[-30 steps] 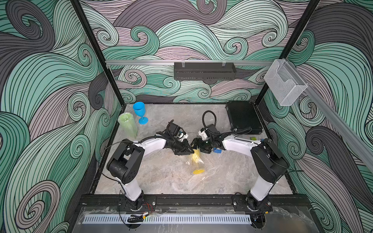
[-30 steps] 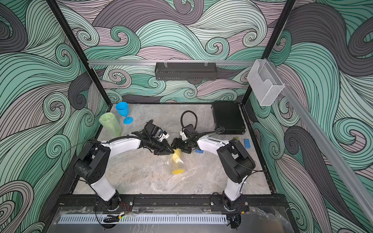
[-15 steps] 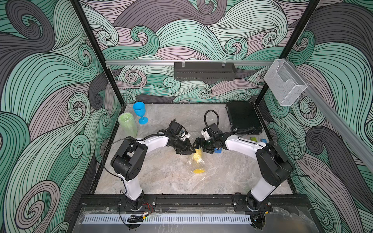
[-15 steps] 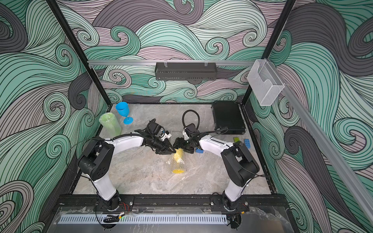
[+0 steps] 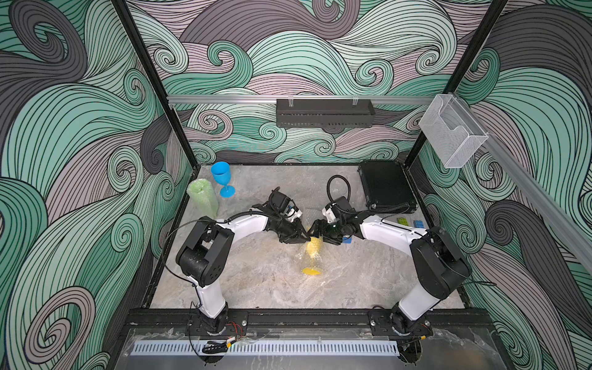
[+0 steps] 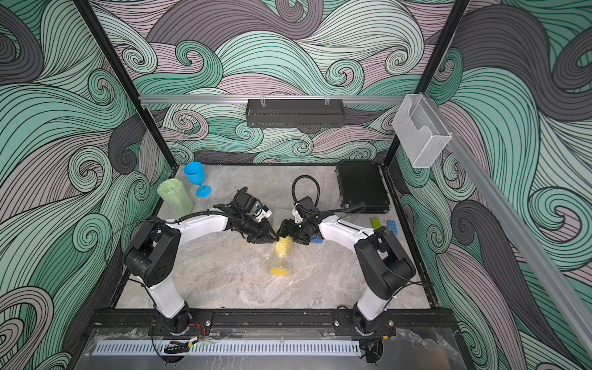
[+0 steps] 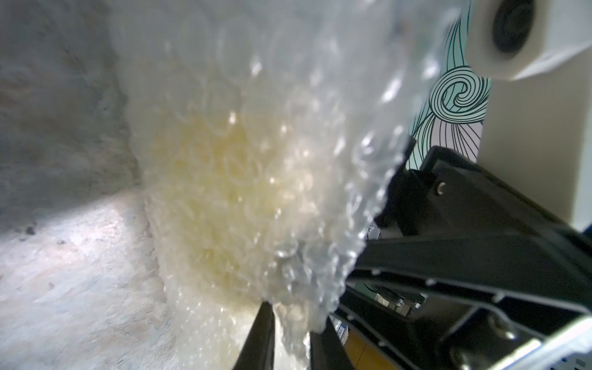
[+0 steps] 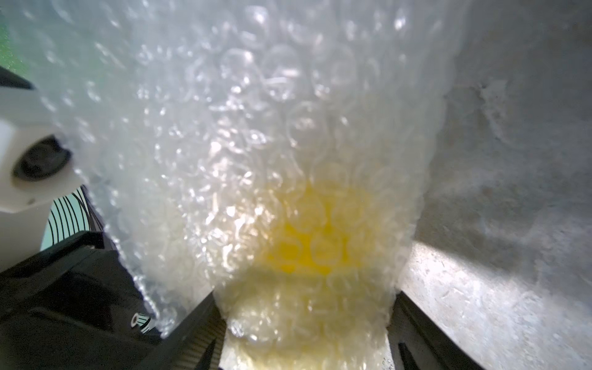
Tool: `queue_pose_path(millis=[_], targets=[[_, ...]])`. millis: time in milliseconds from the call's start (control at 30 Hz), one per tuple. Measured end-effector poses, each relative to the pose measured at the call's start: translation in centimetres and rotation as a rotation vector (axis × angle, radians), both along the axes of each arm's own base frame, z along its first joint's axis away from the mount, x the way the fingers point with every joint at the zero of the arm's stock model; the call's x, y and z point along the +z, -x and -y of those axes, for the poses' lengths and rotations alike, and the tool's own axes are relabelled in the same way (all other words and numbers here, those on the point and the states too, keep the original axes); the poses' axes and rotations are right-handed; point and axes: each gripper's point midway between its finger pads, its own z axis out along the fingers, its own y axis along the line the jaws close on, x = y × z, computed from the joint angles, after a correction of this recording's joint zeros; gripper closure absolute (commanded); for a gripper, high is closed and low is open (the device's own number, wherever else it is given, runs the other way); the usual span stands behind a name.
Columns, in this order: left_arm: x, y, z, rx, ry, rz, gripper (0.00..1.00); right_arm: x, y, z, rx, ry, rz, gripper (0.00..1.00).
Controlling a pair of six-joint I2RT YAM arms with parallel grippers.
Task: Wrap wine glasses in bubble wrap
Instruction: Wrap the wine glass in bubble wrap.
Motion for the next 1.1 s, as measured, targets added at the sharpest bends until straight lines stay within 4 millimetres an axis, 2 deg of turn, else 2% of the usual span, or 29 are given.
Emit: queue_pose_path(millis=[333,700,1100], targets=[[0.3,0.1,0.4,-0.009,0.01,0.001,0.89,-0.2,-0.1,-0.1,-0.002,-0.003,-0.002,0.22],[-0.1,0.2,1.2,-0.043,0.015,-0.018,0.87,-0.3,-0.3,0.3,-0.032,-0.038,-0.019,0.19],[-0.2,0.2,1.5,-0.068,0.019,-0.021,0.86,-0.3,0.6,1.3,-0.083,-0.131,-0.036,0.13]])
